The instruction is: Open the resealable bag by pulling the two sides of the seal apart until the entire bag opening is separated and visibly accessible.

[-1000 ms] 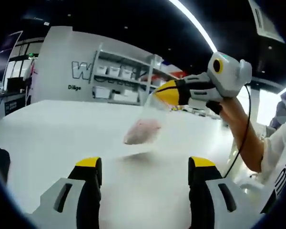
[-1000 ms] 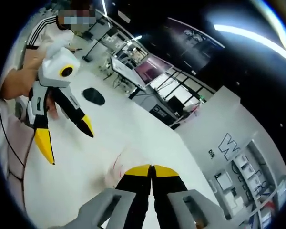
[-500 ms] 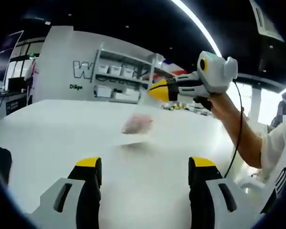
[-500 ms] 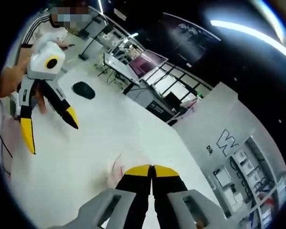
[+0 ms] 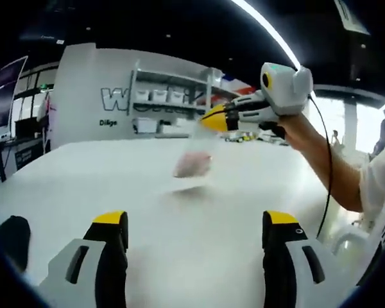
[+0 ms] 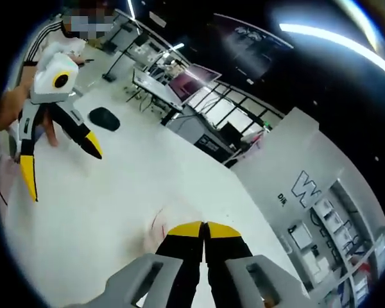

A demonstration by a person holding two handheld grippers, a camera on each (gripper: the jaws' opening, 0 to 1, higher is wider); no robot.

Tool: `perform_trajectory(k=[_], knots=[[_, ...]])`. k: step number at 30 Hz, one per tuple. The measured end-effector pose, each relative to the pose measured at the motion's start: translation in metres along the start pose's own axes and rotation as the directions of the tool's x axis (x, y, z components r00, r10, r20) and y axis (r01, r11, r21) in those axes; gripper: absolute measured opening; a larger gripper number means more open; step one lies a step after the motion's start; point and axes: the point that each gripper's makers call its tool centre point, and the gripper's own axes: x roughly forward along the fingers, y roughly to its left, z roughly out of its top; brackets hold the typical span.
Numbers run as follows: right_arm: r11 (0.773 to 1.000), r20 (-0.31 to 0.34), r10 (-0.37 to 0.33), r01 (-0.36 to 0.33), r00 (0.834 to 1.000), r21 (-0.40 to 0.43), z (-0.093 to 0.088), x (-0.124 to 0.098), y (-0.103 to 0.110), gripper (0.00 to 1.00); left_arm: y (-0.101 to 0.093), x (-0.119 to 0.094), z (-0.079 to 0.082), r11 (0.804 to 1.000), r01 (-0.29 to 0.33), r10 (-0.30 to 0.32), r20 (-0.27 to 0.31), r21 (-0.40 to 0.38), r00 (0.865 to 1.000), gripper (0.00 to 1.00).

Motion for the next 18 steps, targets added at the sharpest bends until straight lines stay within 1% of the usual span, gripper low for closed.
perform_trajectory(k=[6,12,18], knots=[[1.0,-0.004,-0.002,0.002,1.0,-0.002,-0.003,0.008,-0.006,0.0,0.004,0.001,-0.002,1.0,-0.012,0.012,-0.016,0.007,1.0,0.89],[1.0,-0.013,-0.009,0.009,1.0,0.004,-0.008,0.017,-0.015,0.0,0.005,0.003,-0.003,1.0,-0.009,0.01,-0.029,0.022,1.0,0.91],[1.0,-0.024,-0.018,0.018,1.0,0.006,-0.014,0.023,-0.023,0.0,0.006,0.004,-0.003,1.0,-0.007,0.007,-0.028,0.019,1.0,0.91]])
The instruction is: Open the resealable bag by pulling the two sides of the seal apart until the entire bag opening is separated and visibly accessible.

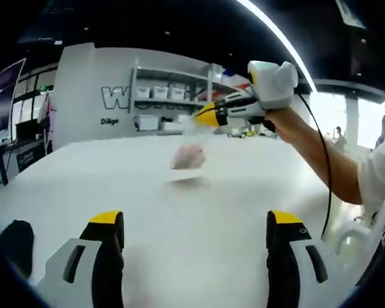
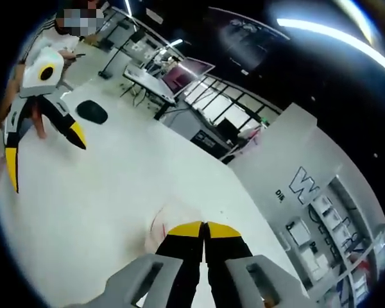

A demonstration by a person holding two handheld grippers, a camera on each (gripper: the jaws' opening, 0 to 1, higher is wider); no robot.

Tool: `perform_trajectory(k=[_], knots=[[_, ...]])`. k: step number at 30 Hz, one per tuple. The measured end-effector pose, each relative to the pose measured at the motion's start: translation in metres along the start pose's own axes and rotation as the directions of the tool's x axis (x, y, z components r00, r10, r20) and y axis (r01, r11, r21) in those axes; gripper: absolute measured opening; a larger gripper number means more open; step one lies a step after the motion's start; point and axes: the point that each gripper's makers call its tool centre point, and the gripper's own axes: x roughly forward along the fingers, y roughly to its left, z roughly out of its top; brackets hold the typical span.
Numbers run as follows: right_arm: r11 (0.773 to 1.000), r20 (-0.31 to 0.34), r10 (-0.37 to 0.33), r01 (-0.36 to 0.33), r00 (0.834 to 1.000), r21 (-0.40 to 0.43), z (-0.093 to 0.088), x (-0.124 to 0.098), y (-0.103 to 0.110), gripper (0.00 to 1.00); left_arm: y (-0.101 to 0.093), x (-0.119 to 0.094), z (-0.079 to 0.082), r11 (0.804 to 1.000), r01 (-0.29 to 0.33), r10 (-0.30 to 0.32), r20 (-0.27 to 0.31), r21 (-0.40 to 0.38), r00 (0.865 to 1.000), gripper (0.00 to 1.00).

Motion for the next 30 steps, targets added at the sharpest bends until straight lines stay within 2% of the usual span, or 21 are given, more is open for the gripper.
perform_trajectory(k=[17,30], knots=[[1.0,-0.024,-0.022,0.022,0.999,0.015,-0.012,0.018,-0.024,0.0,0.001,-0.001,0.0,1.0,0.01,-0.01,-0.001,-0.014,1.0,0.9],[0.999,-0.064,-0.046,0.047,0.997,0.021,-0.036,0.034,-0.036,0.0,0.002,0.0,-0.001,1.0,0.015,-0.015,-0.006,-0.02,1.0,0.89]])
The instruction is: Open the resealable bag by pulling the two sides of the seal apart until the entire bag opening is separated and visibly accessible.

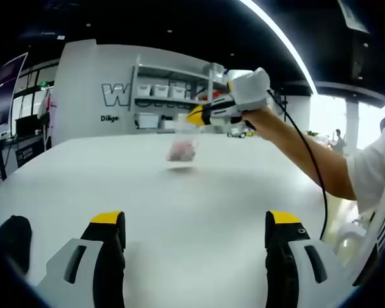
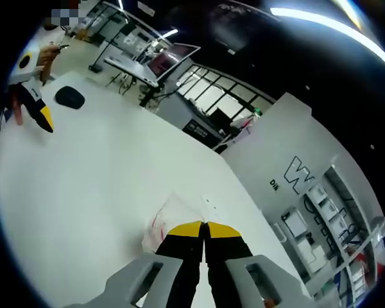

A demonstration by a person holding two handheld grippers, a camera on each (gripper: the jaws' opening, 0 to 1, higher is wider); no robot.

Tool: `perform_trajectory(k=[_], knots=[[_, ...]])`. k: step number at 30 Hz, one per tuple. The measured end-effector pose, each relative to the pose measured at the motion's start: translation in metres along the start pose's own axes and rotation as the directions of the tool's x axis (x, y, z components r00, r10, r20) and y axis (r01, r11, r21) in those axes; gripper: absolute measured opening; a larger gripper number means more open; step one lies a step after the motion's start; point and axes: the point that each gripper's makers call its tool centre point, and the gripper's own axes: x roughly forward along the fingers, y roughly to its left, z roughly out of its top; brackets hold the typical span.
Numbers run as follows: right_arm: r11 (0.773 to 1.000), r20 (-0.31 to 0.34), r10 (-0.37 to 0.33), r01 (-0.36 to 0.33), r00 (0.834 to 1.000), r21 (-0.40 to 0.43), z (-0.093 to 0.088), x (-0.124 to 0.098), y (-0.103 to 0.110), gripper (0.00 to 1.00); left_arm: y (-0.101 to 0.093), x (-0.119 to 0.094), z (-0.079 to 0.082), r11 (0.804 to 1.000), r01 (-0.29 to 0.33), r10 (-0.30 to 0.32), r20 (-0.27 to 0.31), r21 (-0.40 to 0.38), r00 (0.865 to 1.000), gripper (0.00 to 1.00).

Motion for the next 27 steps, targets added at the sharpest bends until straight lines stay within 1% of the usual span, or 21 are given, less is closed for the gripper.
perform_trajectory(k=[3,7,13,16,18,21,27], knots=[[1.0,-0.01,-0.015,0.015,1.0,-0.001,-0.005,0.006,-0.009,0.0,0.001,0.0,0.0,1.0,0.0,0.0,-0.001,-0.005,1.0,0.89],[0.999,-0.015,-0.036,0.036,0.999,-0.006,-0.008,0.012,-0.018,0.0,0.002,0.0,-0.001,1.0,0.001,-0.001,-0.004,-0.007,1.0,0.89],[0.999,-0.032,-0.051,0.05,0.998,-0.01,-0.015,0.024,-0.029,0.0,0.002,-0.001,-0.002,1.0,0.003,-0.003,-0.006,-0.013,1.0,0.89],[0.998,-0.046,-0.055,0.055,0.997,-0.007,-0.022,0.032,-0.034,0.0,0.002,-0.001,-0.003,1.0,0.005,-0.005,-0.008,-0.014,1.0,0.88],[0.998,-0.057,-0.061,0.061,0.997,-0.011,-0.028,0.034,-0.033,0.0,0.003,-0.002,-0.003,1.0,0.006,-0.006,-0.008,-0.015,1.0,0.88],[0.997,-0.072,-0.072,0.071,0.995,-0.012,-0.036,0.039,-0.039,0.0,0.003,-0.002,-0.003,1.0,0.006,-0.007,-0.009,-0.017,1.0,0.88],[0.994,-0.095,-0.105,0.103,0.99,-0.023,-0.046,0.047,-0.054,0.0,0.002,-0.002,-0.004,1.0,0.009,-0.009,-0.013,-0.016,1.0,0.88]])
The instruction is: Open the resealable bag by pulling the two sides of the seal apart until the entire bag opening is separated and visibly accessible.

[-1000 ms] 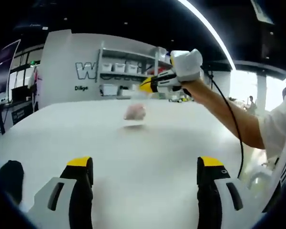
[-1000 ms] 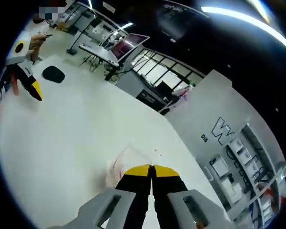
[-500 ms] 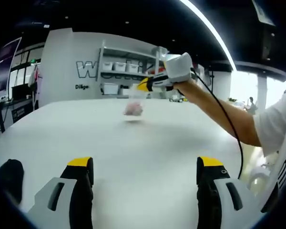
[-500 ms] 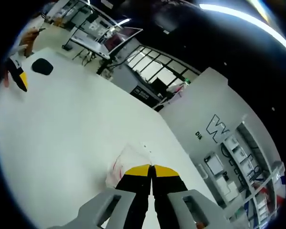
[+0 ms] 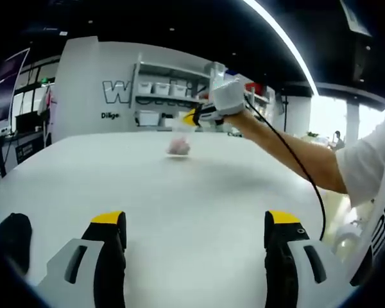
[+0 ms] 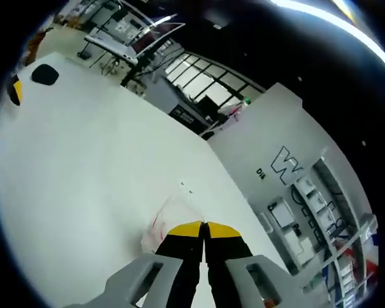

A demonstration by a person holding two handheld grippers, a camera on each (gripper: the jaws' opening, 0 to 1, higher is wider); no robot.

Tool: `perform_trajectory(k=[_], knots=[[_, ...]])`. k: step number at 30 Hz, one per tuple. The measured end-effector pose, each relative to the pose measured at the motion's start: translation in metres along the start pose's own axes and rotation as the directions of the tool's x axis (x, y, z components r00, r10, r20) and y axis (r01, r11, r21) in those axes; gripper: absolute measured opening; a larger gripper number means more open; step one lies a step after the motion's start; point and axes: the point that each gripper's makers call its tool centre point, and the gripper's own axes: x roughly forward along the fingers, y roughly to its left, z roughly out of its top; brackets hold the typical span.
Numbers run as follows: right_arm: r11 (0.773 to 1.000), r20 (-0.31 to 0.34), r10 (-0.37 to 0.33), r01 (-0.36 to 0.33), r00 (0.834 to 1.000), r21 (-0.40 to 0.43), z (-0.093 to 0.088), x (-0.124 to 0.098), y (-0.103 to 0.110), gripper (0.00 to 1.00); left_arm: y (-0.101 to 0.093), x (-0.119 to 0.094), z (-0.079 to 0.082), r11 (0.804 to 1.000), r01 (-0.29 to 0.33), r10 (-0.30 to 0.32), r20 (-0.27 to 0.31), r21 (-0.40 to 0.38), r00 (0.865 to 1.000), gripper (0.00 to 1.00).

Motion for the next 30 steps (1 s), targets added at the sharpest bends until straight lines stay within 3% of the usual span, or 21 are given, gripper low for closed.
perform_trajectory(k=[15,30], knots=[[0.999,-0.053,-0.033,0.031,0.998,-0.038,-0.016,0.024,-0.018,0.0,-0.002,0.0,-0.001,1.0,0.002,-0.002,-0.006,0.001,1.0,0.88],[0.999,-0.071,-0.032,0.03,0.997,-0.032,-0.023,0.025,-0.016,0.0,-0.001,-0.001,-0.002,1.0,0.005,-0.005,-0.008,0.002,1.0,0.87]])
